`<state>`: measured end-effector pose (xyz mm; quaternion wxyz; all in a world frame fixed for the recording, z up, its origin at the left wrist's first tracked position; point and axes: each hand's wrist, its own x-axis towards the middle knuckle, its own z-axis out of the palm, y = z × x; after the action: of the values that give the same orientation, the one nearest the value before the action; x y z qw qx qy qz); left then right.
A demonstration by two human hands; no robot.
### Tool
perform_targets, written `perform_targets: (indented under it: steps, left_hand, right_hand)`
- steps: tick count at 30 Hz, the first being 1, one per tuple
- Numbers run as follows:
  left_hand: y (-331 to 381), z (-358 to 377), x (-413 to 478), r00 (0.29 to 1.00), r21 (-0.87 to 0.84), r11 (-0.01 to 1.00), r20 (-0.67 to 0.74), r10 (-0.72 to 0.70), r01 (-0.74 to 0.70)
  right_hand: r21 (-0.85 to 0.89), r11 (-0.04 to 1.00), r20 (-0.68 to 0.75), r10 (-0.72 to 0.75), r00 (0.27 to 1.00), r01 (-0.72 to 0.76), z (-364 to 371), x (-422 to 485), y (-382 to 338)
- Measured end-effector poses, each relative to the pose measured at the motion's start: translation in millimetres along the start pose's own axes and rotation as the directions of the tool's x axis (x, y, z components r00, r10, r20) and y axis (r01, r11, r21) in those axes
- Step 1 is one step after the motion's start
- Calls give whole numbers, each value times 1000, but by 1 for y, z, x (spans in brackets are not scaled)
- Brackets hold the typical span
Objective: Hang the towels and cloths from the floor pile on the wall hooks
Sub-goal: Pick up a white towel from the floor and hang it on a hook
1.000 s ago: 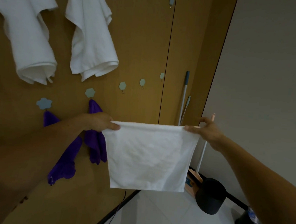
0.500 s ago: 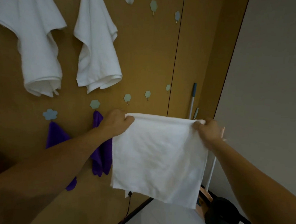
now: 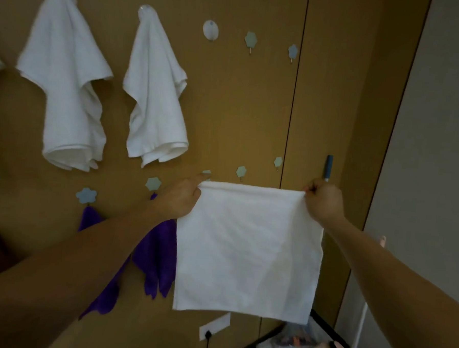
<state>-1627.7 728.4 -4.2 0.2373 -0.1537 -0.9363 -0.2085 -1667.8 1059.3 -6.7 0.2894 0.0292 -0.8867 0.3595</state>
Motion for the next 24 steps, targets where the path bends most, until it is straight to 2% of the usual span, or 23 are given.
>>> perform_targets:
  steps: [1,3,5,8,10,11,13,15,17,18,21,24]
  left_hand:
    - [3,2,3,1000,-10,1000,-20,-12,12]
    - [12,4,9,985,-105,992,-149,-91,76]
    - [22,3,17,927,-260,953,-295,-232,156]
    - [31,-1,36,857,-485,840,-296,-421,245]
    - [28,-3,47,842,-597,770,-277,-463,227]
    - [26,-5,52,843,-616,757,-273,-464,218]
    - [21,-8,60,884,-550,796,-205,-421,253]
    - [15,-11,68,942,-359,885,-42,-332,296]
    - [13,-14,77,964,-225,937,50,-262,267]
    - [13,-17,83,969,-237,939,51,-243,248]
    - [9,-30,100,976,-413,890,-12,-218,194]
    - [8,-42,115,972,-559,812,-43,-233,169]
  right_hand:
    - [47,999,-10,-1,1000,1,3,4,-1]
    - [137,990,-19,27,999,-24,7,12,-2]
    - [210,977,14,42,999,-44,11,20,-5]
    - [318,948,166,-21,986,-33,15,30,-17]
    - [318,948,277,-79,958,-14,15,37,-25]
    - [298,954,313,-108,944,10,16,41,-28]
    - [243,969,346,-135,928,51,21,51,-34]
    - [256,966,316,-121,941,39,30,63,-40]
    - [314,948,253,-123,960,38,39,74,-51]
    - [317,946,215,-143,966,69,43,79,-58]
    - [259,941,105,-252,962,218,51,92,-77]
    - [292,919,67,-297,953,266,54,104,-96]
